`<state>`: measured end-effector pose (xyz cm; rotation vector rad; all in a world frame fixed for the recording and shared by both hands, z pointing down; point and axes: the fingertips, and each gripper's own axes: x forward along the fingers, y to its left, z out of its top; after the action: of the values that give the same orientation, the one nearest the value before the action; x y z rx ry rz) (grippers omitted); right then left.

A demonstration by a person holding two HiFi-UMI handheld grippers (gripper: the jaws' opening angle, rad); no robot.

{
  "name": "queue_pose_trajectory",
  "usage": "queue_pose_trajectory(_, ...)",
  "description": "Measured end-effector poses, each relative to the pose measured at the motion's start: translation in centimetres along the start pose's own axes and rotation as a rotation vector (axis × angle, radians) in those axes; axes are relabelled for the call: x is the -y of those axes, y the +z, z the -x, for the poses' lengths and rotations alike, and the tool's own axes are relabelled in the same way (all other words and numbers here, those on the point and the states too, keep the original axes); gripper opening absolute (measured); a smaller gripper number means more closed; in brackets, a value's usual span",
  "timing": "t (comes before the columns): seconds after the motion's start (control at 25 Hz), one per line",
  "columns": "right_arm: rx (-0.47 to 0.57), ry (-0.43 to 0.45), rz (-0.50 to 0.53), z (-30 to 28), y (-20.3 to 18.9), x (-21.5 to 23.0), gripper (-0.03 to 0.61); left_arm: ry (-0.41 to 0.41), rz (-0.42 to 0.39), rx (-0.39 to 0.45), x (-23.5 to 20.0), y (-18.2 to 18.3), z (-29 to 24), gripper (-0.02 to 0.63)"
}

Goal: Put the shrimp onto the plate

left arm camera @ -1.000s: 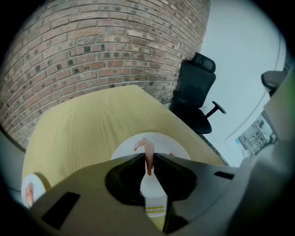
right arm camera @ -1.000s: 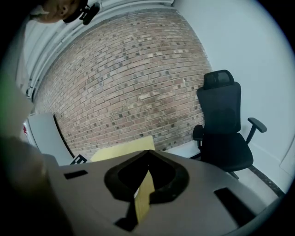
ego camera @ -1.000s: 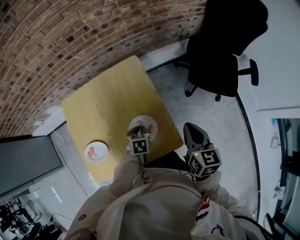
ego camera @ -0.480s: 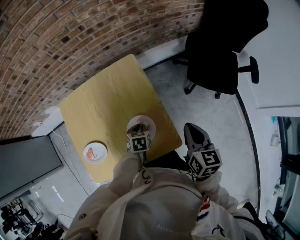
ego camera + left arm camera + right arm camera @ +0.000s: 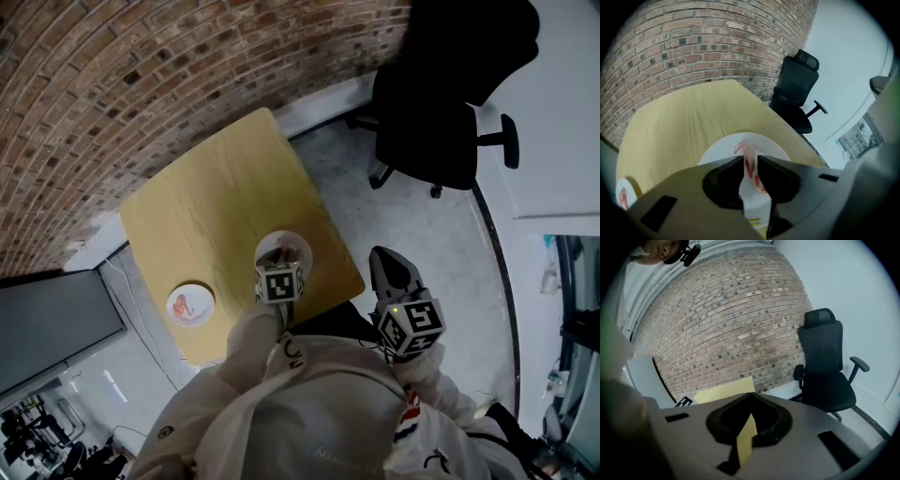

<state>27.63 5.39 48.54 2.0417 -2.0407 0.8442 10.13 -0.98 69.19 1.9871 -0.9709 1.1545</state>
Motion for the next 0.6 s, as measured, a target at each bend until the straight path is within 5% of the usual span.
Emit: queue_pose_trajectory(0.6,-0.008,0.091,0.044,-1.4,0.7,-3.9,0.025,0.058,0.089,0.065,-3.4,-0.5,3.9,0.081)
